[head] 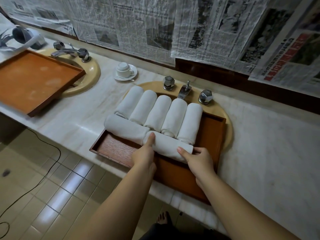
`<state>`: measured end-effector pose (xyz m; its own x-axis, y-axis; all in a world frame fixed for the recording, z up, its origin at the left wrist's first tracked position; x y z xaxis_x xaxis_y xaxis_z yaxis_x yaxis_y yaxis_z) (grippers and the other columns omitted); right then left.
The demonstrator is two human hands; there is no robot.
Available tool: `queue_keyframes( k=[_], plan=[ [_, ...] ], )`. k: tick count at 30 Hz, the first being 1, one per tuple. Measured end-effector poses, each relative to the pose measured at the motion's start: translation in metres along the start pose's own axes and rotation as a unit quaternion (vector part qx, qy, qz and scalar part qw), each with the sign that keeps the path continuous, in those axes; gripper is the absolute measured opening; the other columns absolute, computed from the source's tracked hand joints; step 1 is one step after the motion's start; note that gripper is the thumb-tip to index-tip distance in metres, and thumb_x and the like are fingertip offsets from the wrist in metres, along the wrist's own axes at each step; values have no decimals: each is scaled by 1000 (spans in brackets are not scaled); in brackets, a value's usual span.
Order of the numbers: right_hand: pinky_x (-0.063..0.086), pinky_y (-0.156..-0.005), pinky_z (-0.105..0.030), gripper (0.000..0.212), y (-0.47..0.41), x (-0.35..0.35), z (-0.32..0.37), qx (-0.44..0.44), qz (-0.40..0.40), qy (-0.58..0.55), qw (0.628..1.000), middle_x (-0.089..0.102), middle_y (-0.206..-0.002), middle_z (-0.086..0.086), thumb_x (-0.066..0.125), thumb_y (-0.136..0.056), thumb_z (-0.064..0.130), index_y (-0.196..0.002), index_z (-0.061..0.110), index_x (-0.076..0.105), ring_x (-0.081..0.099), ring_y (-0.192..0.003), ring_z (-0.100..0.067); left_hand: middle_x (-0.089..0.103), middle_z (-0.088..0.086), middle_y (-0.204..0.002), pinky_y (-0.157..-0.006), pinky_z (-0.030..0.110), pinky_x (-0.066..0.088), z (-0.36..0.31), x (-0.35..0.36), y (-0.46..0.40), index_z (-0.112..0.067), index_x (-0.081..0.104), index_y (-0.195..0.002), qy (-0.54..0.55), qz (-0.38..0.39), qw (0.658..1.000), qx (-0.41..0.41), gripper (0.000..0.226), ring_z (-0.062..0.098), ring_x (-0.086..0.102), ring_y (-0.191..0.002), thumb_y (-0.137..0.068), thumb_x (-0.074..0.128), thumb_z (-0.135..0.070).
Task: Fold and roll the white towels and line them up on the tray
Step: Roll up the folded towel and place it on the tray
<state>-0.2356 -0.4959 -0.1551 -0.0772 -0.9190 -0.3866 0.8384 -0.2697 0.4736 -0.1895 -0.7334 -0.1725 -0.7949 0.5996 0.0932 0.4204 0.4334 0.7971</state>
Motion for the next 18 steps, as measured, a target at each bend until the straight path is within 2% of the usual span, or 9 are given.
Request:
queue_keyframes(
  k=[4, 6, 8, 10, 12, 18],
  plan=[
    [46, -67, -23, 73, 2, -1, 1, -8, 13, 9, 1000, 66, -122, 0, 86, -77, 54, -134, 19, 58, 64, -102, -17, 71, 5, -104, -89, 36, 61, -4, 0, 9, -9, 63, -103, -26, 17, 1000, -5, 59, 21, 71, -94, -71, 94, -50],
    [50, -72, -28, 72, 3, 0, -4, -2, 22, 13, 1000, 64, -121, 1, 86, -77, 50, -135, 20, 56, 64, -101, -17, 69, 6, -107, -80, 35, 62, 0, 0, 10, -12, 62, -100, -43, 47, 998, -22, 45, 21, 70, -96, -81, 89, -43],
    [57, -81, -36, 76, 3, 2, -12, 13, 32, 15, 999, 64, -119, 1, 86, -77, 50, -138, 20, 54, 67, -100, -21, 69, 11, -110, -73, 36, 61, 5, -1, 13, -8, 61, -113, -47, 68, 996, -37, 44, 24, 71, -95, -87, 85, -34],
    [60, -88, -43, 79, 2, 4, -18, 21, 37, 12, 999, 66, -118, 1, 86, -75, 52, -139, 20, 55, 69, -99, -22, 66, 17, -114, -83, 40, 63, 7, -1, 16, -7, 56, -126, -36, 78, 996, -40, 47, 27, 71, -96, -91, 82, -26],
    [60, -90, -45, 79, 2, 6, -18, 19, 36, 7, 999, 66, -119, 2, 86, -74, 54, -139, 21, 56, 69, -101, -22, 66, 18, -111, -93, 42, 62, 8, 2, 18, -3, 55, -130, -26, 88, 995, -39, 47, 27, 72, -96, -94, 79, -22],
    [60, -91, -43, 75, 3, 4, -17, 4, 51, -5, 999, 70, -114, 3, 85, -73, 56, -135, 22, 59, 72, -97, -20, 67, 12, -99, -99, 40, 59, 3, 10, 26, -2, 57, -129, -33, 110, 993, -17, 41, 25, 73, -98, -98, 73, -24]
  ],
)
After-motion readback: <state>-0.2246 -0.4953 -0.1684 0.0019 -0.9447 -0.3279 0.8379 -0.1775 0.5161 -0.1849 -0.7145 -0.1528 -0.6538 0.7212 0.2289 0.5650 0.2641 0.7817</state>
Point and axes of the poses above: each hand's wrist, its own y-axis away from the middle knuckle, its own x-axis out of the palm, z = x × y, the point moved 10 cm from there along -y, towards the middle knuckle
